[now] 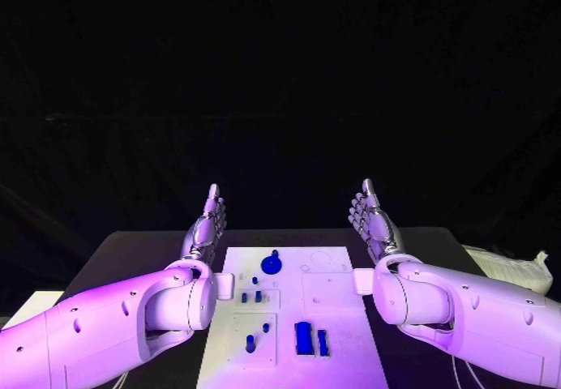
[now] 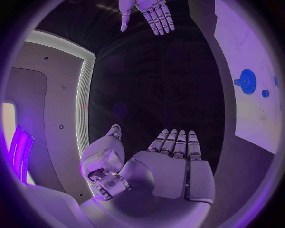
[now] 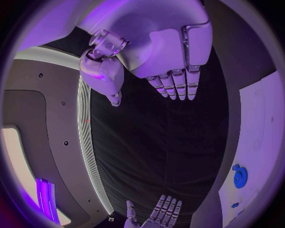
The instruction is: Assemble the parts on the task board
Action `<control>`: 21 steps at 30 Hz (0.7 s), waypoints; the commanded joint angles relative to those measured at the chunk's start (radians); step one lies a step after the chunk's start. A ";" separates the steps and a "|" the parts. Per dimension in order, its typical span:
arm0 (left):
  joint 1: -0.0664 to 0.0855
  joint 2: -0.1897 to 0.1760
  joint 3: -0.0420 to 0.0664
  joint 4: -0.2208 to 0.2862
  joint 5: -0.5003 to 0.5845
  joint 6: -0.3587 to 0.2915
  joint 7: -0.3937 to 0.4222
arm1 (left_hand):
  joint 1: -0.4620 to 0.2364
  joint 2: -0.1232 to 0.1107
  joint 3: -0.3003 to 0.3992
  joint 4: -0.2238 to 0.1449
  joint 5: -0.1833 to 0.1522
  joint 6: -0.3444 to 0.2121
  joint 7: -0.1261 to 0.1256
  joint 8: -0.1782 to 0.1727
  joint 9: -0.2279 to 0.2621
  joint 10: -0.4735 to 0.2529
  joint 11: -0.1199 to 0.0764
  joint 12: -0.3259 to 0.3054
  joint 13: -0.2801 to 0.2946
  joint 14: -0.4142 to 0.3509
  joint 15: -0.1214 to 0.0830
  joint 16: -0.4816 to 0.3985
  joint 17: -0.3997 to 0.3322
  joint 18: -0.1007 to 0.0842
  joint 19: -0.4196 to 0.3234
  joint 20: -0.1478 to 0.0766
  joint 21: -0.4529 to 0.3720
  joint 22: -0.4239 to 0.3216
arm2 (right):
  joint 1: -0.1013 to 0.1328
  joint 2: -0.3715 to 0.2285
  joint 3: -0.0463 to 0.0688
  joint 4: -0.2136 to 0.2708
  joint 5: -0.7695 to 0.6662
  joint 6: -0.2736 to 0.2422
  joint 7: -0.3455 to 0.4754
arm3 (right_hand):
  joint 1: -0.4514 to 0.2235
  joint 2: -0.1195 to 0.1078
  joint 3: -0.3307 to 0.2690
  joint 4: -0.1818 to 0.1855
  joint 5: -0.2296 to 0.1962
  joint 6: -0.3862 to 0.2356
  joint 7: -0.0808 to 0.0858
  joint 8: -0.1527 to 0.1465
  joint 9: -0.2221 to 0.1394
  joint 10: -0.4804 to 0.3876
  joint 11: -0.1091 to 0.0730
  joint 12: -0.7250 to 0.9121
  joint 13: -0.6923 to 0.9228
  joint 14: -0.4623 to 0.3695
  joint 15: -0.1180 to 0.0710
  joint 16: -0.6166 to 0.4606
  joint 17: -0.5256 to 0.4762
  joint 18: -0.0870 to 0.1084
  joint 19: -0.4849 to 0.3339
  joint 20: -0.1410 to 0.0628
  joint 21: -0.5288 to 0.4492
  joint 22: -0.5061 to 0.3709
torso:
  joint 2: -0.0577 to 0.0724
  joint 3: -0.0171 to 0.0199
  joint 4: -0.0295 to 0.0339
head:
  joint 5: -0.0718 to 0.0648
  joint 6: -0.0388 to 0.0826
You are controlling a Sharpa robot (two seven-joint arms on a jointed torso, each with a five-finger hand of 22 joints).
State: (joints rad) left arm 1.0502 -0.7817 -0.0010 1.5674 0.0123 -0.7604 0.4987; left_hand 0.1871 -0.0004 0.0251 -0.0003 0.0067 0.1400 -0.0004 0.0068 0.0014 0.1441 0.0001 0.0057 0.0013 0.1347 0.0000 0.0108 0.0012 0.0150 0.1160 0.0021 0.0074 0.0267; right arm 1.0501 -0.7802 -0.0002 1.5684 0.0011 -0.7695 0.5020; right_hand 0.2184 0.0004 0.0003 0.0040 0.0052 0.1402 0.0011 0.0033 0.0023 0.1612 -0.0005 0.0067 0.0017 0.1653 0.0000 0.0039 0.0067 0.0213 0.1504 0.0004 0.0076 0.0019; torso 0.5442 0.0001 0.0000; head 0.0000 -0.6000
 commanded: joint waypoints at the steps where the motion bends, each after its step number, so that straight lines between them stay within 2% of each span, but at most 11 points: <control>1: 0.000 0.002 0.001 0.003 -0.012 -0.010 0.021 | -0.056 0.000 -0.025 0.000 -0.007 -0.042 0.000 -0.007 -0.001 -0.043 0.000 -0.006 -0.001 -0.040 0.000 -0.011 -0.001 -0.015 -0.035 -0.002 -0.007 -0.027 | 0.000 0.000 0.000 0.002 -0.001 -0.001 0.018 | -0.066 0.000 0.000 -0.004 -0.005 -0.042 -0.001 -0.003 -0.002 -0.048 0.000 -0.007 -0.002 -0.050 0.000 -0.004 -0.007 -0.021 -0.045 0.000 -0.008 -0.002 | 0.000 -0.0001 0.0000 | 0.000 0.000; 5: 0.000 0.002 0.001 0.003 -0.012 -0.010 0.021 | -0.075 0.000 -0.025 0.000 -0.007 -0.057 0.000 -0.007 -0.001 -0.059 0.000 -0.006 -0.001 -0.054 0.000 -0.011 -0.001 -0.015 -0.045 -0.002 -0.007 -0.027 | 0.000 0.000 0.000 0.002 -0.001 -0.001 0.018 | -0.090 0.000 0.000 -0.004 -0.005 -0.058 -0.001 -0.003 -0.002 -0.066 0.000 -0.007 -0.002 -0.068 0.000 -0.004 -0.007 -0.021 -0.061 0.000 -0.008 -0.002 | 0.000 -0.0001 0.0000 | 0.000 0.000; 6: 0.000 0.002 0.001 0.003 -0.012 -0.010 0.021 | -0.094 0.000 -0.025 0.000 -0.007 -0.140 0.000 -0.007 -0.001 -0.074 0.000 -0.006 -0.001 -0.135 0.000 -0.011 -0.001 -0.015 -0.116 -0.002 -0.007 -0.027 | 0.000 0.000 0.000 0.002 -0.001 -0.001 0.018 | -0.096 0.000 0.000 -0.004 -0.005 -0.060 -0.001 -0.003 -0.002 -0.069 0.000 -0.007 -0.002 -0.072 0.000 -0.004 -0.007 -0.021 -0.064 0.000 -0.008 -0.002 | 0.000 -0.0001 0.0000 | 0.000 0.000; 7: 0.000 0.002 0.001 0.003 -0.012 -0.010 0.021 | -0.110 0.000 -0.025 0.000 -0.007 -0.140 0.000 -0.007 -0.001 -0.144 0.000 -0.006 -0.001 -0.135 0.000 -0.011 -0.001 -0.015 -0.116 -0.002 -0.007 -0.027 | 0.000 0.000 0.000 0.002 -0.001 -0.001 0.018 | -0.098 0.000 0.000 -0.004 -0.005 -0.061 -0.001 -0.003 -0.002 -0.073 0.000 -0.007 -0.002 -0.075 0.000 -0.004 -0.007 -0.021 -0.068 0.000 -0.008 -0.002 | 0.000 -0.0001 0.0000 | 0.000 0.000; 8: 0.000 0.002 0.001 0.003 -0.012 -0.010 0.021 | -0.187 0.000 -0.025 0.000 -0.007 -0.140 0.000 -0.007 -0.001 -0.144 0.000 -0.006 -0.001 -0.135 0.000 -0.011 -0.001 -0.015 -0.116 -0.002 -0.007 -0.027 | 0.000 0.000 0.000 0.002 -0.001 -0.001 0.018 | -0.102 0.000 0.000 -0.004 -0.005 -0.064 -0.001 -0.003 -0.002 -0.075 0.000 -0.007 -0.002 -0.076 0.000 -0.004 -0.007 -0.021 -0.070 0.000 -0.008 -0.002 | 0.000 -0.0001 0.0000 | 0.000 0.000; 9: 0.000 0.002 0.001 0.003 -0.012 -0.010 0.021 | -0.187 0.000 -0.025 0.000 -0.007 -0.140 0.000 -0.007 -0.001 -0.144 0.000 -0.006 -0.001 -0.135 0.000 -0.011 -0.001 -0.015 -0.116 -0.002 -0.007 -0.027 | 0.000 0.000 0.000 0.002 -0.001 -0.001 0.018 | -0.121 0.000 0.000 -0.004 -0.005 -0.140 -0.001 -0.003 -0.002 -0.089 0.000 -0.007 -0.002 -0.091 0.000 -0.004 -0.007 -0.021 -0.150 0.000 -0.008 -0.002 | 0.000 -0.0001 0.0000 | 0.000 0.000; 10: 0.000 0.002 0.001 0.003 -0.012 -0.010 0.021 | -0.187 0.000 -0.025 0.000 -0.007 -0.140 0.000 -0.007 -0.001 -0.144 0.000 -0.006 -0.001 -0.135 0.000 -0.011 -0.001 -0.015 -0.116 -0.002 -0.007 -0.027 | 0.000 0.000 0.000 0.002 -0.001 -0.001 0.018 | -0.139 0.000 0.000 -0.004 -0.005 -0.140 -0.001 -0.003 -0.002 -0.161 0.000 -0.007 -0.002 -0.165 0.000 -0.004 -0.007 -0.021 -0.150 0.000 -0.008 -0.002 | 0.000 -0.0001 0.0000 | 0.000 0.000; 11: 0.000 0.002 0.001 0.003 -0.012 -0.010 0.021 | -0.187 0.000 -0.025 0.000 -0.007 -0.140 0.000 -0.007 -0.001 -0.144 0.000 -0.006 -0.001 -0.135 0.000 -0.011 -0.001 -0.015 -0.116 -0.002 -0.007 -0.027 | 0.000 0.000 0.000 0.002 -0.001 -0.001 0.018 | -0.218 0.000 0.000 -0.004 -0.005 -0.140 -0.001 -0.003 -0.002 -0.161 0.000 -0.007 -0.002 -0.165 0.000 -0.004 -0.007 -0.021 -0.150 0.000 -0.008 -0.002 | 0.000 -0.0001 0.0000 | 0.000 0.000; 21: 0.000 0.002 0.001 0.003 -0.012 -0.010 0.021 | -0.187 0.000 -0.025 0.000 -0.007 -0.140 0.000 -0.007 -0.001 -0.144 0.000 -0.006 -0.001 -0.135 0.000 -0.011 -0.001 -0.015 -0.116 -0.002 -0.007 -0.027 | 0.000 0.000 0.000 0.002 -0.001 -0.001 0.018 | -0.218 0.000 0.000 -0.004 -0.005 -0.140 -0.001 -0.003 -0.002 -0.161 0.000 -0.007 -0.002 -0.165 0.000 -0.004 -0.007 -0.021 -0.150 0.000 -0.008 -0.002 | 0.000 -0.0001 0.0000 | 0.000 0.000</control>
State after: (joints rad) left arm 1.0501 -0.7816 -0.0010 1.5677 0.0110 -0.7669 0.5026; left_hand 0.0077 -0.0001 0.0029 -0.0003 0.0068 0.0049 -0.0006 0.0068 0.0016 0.0053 -0.0002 0.0057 0.0016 0.0055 0.0003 0.0066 0.0014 0.0151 0.0036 0.0002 0.0035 0.0009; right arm 1.0500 -0.7803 -0.0002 1.5686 0.0052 -0.7729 0.5048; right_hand 0.0055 -0.0002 0.0003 0.0040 0.0052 0.0035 -0.0003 0.0033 0.0009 0.0048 -0.0006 0.0067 0.0012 0.0050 -0.0002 0.0040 0.0008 0.0061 0.0046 0.0003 0.0033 0.0014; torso 0.5442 0.0000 0.0000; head -0.0001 -0.5999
